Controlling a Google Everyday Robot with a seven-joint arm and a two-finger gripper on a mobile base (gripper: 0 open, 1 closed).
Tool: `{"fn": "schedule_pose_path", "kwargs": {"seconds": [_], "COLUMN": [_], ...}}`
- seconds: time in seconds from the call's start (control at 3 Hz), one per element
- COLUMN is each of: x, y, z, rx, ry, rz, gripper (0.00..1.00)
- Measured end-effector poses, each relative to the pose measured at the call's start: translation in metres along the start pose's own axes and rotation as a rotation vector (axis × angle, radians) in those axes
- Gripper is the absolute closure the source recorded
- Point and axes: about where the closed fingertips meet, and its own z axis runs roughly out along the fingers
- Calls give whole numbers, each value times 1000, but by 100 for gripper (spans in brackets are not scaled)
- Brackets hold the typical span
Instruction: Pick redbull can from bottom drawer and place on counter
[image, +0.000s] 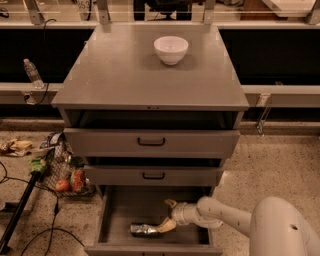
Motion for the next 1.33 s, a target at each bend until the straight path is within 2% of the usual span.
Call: {"fn": "schedule_pose_path", "kwargs": {"seconds": [0.33, 1.0, 1.33], "x": [0, 11, 21], "y": [12, 29, 30], "z": [24, 60, 73], "rx": [-31, -93, -104], "ry": [-4, 11, 27], "rz": [-30, -49, -53], "gripper": [22, 22, 30]}}
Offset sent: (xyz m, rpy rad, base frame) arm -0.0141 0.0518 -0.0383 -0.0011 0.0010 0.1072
